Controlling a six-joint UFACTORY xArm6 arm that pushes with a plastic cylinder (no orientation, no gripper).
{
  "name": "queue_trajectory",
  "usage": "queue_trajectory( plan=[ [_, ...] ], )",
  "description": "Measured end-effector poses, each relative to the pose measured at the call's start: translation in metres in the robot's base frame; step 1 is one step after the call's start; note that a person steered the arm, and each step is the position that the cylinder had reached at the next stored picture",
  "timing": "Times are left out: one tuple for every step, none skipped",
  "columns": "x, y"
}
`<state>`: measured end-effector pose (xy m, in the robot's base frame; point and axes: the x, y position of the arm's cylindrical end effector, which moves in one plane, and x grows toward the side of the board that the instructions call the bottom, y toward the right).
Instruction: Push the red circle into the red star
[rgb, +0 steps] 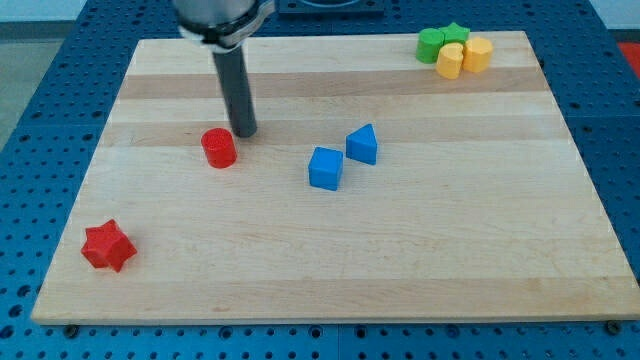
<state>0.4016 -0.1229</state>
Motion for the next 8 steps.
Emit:
queue_trajectory(
  plan=[
    [0.063, -0.001],
    [0.067, -0.001],
    [0.013, 0.002],
    [-0.007, -0.015],
    [0.050, -0.040],
    [0.103, -0.041],
    [0.093, -0.038],
    [0.082, -0.016]
  ],
)
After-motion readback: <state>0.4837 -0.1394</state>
